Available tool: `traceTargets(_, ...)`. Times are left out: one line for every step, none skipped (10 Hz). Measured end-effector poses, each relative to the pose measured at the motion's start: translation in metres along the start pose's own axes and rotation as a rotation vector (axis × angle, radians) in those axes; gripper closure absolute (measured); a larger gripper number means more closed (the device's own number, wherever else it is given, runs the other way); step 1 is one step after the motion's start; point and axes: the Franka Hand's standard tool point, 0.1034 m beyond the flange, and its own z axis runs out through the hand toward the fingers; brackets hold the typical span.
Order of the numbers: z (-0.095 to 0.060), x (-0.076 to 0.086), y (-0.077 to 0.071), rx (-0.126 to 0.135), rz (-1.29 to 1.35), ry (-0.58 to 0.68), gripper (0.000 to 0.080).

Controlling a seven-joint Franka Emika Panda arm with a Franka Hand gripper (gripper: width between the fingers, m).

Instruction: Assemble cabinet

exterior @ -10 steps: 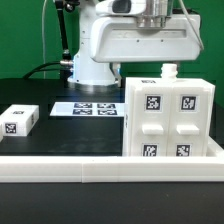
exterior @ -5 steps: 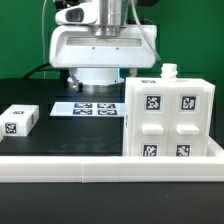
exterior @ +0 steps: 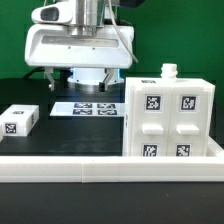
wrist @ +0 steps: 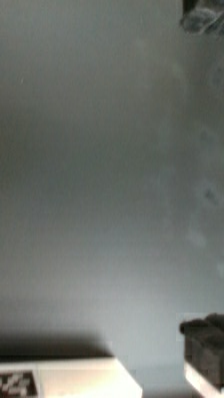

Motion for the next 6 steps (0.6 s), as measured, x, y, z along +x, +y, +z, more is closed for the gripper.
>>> traceTargets(0.001, -0.003, 0.009, -0.003, -0.007, -0.002, 0.0002)
traceTargets(0.004, -0.014, 0.03, -0.008, -0.066, 0.001, 0.0002)
traceTargets(0.007, -0.025, 0.054, -0.018, -0.073, -0.001, 0.0002)
traceTargets(0.011, -0.033, 0.07, -0.028, -0.074, 0.001, 0.0002)
traceTargets(0.014, -0.037, 0.08, -0.032, -0.074, -0.002, 0.0002)
traceTargets(0.013, -0.038, 0.086, -0.034, -0.07, -0.003, 0.0002)
